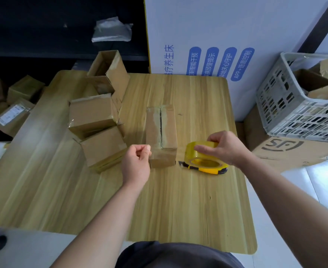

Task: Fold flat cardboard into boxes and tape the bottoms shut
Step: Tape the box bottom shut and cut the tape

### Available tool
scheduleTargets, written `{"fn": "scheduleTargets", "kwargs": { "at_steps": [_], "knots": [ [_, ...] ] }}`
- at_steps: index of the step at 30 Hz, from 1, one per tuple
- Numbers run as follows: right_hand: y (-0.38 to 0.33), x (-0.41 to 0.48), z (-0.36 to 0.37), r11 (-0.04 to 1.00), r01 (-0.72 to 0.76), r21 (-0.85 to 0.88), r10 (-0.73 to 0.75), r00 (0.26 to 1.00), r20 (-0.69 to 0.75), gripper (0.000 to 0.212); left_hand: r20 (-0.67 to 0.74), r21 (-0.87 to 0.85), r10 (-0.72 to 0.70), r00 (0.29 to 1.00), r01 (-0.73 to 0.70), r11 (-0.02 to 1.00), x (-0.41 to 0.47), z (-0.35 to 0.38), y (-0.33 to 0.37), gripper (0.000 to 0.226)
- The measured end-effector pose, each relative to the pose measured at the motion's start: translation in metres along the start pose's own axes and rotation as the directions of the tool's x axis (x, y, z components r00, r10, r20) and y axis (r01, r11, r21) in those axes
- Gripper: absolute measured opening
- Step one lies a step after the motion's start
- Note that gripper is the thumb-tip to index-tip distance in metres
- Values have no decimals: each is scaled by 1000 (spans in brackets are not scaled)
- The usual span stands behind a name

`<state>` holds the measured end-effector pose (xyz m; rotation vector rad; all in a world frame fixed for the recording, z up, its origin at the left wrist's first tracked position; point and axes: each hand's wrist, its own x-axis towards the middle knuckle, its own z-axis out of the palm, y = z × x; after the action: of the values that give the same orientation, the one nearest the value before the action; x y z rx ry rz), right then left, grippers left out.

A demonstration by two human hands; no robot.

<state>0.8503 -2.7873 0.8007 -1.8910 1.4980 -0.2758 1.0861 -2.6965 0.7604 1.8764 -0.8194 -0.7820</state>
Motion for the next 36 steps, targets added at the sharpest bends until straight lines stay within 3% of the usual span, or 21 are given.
{"fn": "scheduleTargets", "kwargs": {
  "at_steps": [5, 17, 23, 27, 31, 34, 36],
  "knots": [
    [-9, 23, -5, 977, 12, -213, -17, 1000, -21, 61, 61, 50, -46, 997, 42, 998, 23, -10, 3, 11],
    [-6, 47, 16, 952, -44, -302, 68, 995, 71, 55, 46, 289, -67, 997, 51, 956, 41, -2, -19, 13],
    [1, 54, 29, 953, -76, -293, 107, 990, 91, 55, 64, 379, -72, 995, 42, 924, 44, 4, -25, 16],
    [8, 55, 46, 976, -96, -198, 120, 986, 113, 51, 73, 380, -84, 994, 50, 924, 43, 7, -22, 13],
    [10, 57, 51, 986, -117, -122, 130, 986, 102, 49, 49, 389, 13, 999, -31, 921, 44, 3, -19, 24],
    [12, 56, 54, 989, -135, -68, 142, 983, 118, 50, 32, 415, 107, 994, -110, 903, 42, 0, -18, 19],
    [11, 55, 59, 988, -147, -50, 152, 980, 131, 48, 32, 372, 65, 997, -72, 925, 36, 1, -14, 25]
  ]
}}
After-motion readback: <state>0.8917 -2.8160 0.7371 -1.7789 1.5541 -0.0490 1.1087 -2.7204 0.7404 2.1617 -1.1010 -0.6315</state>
